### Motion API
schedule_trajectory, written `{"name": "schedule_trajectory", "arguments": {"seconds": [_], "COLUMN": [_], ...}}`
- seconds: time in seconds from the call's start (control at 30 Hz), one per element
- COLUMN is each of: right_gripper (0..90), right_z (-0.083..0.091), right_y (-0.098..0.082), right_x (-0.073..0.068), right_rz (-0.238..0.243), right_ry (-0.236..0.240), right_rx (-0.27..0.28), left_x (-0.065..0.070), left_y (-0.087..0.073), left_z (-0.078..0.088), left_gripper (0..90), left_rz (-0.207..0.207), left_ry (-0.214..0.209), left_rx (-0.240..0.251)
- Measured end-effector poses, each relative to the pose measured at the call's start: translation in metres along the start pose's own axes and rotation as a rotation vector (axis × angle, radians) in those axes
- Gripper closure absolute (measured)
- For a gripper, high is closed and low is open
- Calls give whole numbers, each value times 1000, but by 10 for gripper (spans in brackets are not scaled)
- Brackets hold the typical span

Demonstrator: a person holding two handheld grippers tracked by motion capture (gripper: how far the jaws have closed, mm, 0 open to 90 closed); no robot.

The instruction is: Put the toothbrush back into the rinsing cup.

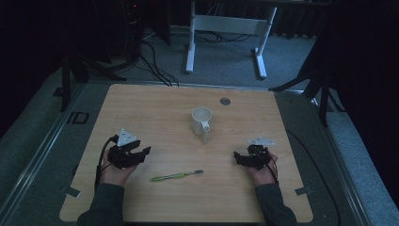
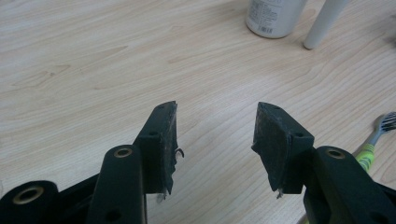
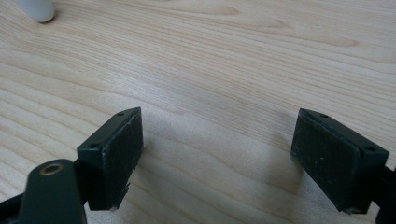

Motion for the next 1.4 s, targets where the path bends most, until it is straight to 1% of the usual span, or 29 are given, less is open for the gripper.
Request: {"name": "schedule_trajectory", "arguments": {"seconds": [0.1,0.2,0.27,0.3,0.47,0.7,0.73,0.9,1.13,1.17,1.2,1.23,1.3,1.4], "right_gripper": [164,164,164,164,164,164,164,164,164,164,164,164,164,164], "right_z": [0,0,0,0,0,0,0,0,0,0,0,0,0,0], "right_y": [0,0,0,0,0,0,0,0,0,0,0,0,0,0], "right_x": [0,0,0,0,0,0,0,0,0,0,0,0,0,0], "right_rz": [0,-1,-1,-1,-1,-1,0,-2,-1,-1,-2,-1,-1,-2], "right_ry": [0,0,-1,-1,0,-1,-1,-1,-1,-1,-1,-1,-1,-1], "right_rx": [0,0,0,0,1,0,-1,-1,-1,-1,-1,-1,0,-1], "left_x": [-1,-1,0,1,5,10,11,15,20,20,23,23,24,23], "left_y": [1,3,5,6,9,18,20,28,36,36,38,39,40,42], "left_z": [1,1,1,0,1,4,5,7,7,7,7,7,6,5], "left_gripper": [499,498,499,497,496,491,491,493,495,494,494,494,494,494], "left_rz": [9,9,4,-7,-12,-58,-59,-106,-148,-148,-162,-167,-179,-182], "left_ry": [-1,-2,-5,-8,-14,-40,-46,-81,-121,-121,-142,-152,-157,-170], "left_rx": [7,9,7,4,8,18,20,22,23,23,21,22,18,14]}}
Point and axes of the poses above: each handheld gripper's, and its own axes: z roughly backward along the jaws, y roughly out of its top, x roughly to its right, the point moved 2 cm from there along -z, roughly forward along the jaws, and after that the axes turned 13 degrees about x, right-handed, at the moved point
